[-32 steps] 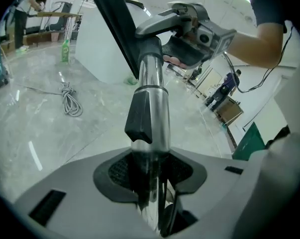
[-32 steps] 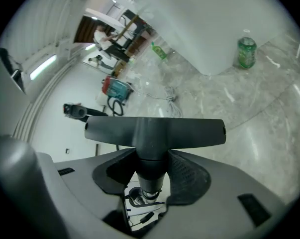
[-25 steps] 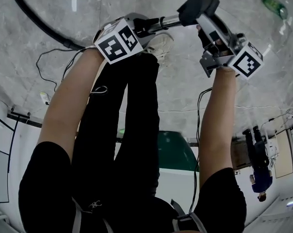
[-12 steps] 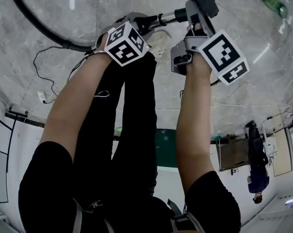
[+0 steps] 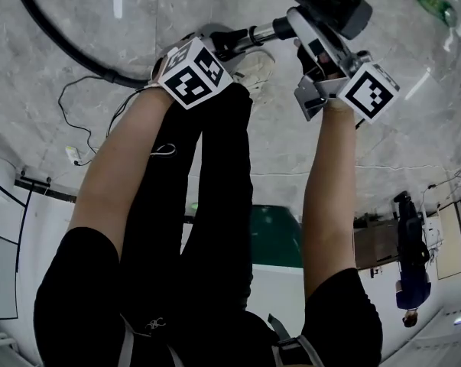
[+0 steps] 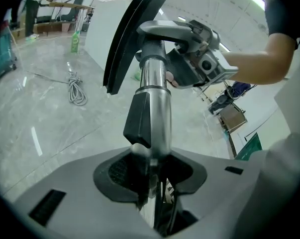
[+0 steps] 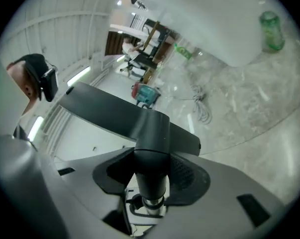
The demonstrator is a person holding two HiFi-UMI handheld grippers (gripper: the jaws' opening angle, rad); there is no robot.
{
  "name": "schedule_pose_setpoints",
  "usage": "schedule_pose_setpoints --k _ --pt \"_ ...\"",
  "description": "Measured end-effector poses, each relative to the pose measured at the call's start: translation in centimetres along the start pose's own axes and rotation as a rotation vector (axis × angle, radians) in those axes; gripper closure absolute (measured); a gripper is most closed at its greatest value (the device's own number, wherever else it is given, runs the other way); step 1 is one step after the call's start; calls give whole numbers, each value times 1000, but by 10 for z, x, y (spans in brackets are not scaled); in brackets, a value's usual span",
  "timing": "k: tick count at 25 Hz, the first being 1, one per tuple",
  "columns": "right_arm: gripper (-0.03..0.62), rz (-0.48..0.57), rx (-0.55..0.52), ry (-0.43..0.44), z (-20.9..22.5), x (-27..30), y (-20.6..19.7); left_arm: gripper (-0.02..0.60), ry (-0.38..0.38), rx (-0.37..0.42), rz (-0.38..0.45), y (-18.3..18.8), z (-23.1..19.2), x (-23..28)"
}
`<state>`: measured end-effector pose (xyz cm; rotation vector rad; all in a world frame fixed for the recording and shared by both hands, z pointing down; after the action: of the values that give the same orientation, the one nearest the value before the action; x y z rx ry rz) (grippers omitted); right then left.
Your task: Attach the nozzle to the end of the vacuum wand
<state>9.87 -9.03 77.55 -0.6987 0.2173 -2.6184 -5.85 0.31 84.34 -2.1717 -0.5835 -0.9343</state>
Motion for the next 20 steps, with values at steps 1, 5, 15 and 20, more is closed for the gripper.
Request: schedule_pose_setpoints --k 1,5,15,20 --pt "402 38 27 -93 1 0 -3 422 8 -5 -9 0 0 3" --pt "404 91 78 -483 -3 3 -20 422 16 3 -51 -7 6 12" --pt "404 117 49 -505 14 15 -12 422 4 13 -54 -4 -9 26" --pt "402 115 37 -469 32 12 -18 422 -2 4 -81 -9 -17 42"
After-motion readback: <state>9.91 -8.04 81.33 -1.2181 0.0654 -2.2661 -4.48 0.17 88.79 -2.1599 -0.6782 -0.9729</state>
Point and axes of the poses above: the fingertips, and each gripper's own axes: x forward along the fingers, z to its right, y out of its top, the point moved 7 cm from there along -x, backward along the fingers, and after that the axes turned 2 degrees about -y, right-handed, at the moved point
